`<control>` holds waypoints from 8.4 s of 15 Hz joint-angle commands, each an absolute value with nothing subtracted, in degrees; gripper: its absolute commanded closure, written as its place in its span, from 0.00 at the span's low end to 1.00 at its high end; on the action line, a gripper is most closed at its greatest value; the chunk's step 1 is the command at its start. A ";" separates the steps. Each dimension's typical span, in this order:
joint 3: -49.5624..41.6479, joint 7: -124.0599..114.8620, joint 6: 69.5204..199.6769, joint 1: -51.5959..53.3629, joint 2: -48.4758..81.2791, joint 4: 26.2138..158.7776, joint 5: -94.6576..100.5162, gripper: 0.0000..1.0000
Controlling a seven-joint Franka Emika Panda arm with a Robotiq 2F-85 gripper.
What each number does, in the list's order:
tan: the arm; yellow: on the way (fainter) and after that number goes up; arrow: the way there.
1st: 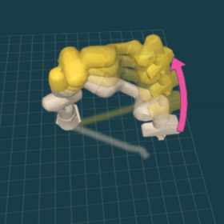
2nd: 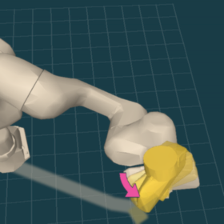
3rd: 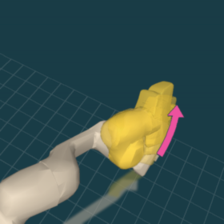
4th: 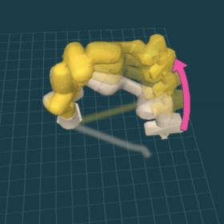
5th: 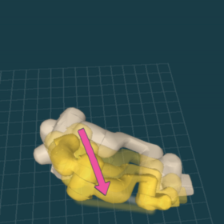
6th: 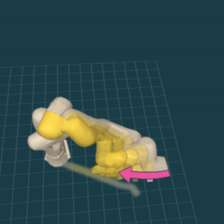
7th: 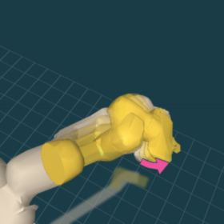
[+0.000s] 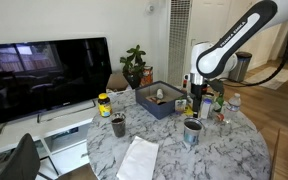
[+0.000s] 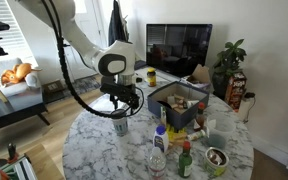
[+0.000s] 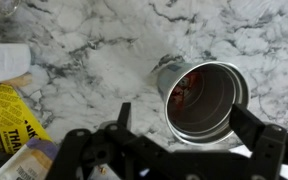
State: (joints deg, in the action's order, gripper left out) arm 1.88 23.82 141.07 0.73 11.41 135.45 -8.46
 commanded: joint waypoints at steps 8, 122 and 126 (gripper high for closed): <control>8.96 22.37 140.08 1.92 12.52 134.57 -14.02 0.00; 6.77 80.68 147.40 7.37 1.23 135.66 -49.19 0.98; 7.27 79.26 148.59 6.69 2.48 134.41 -46.93 0.94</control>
State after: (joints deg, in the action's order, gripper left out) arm 6.92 79.48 148.67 7.05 2.53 134.45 -47.14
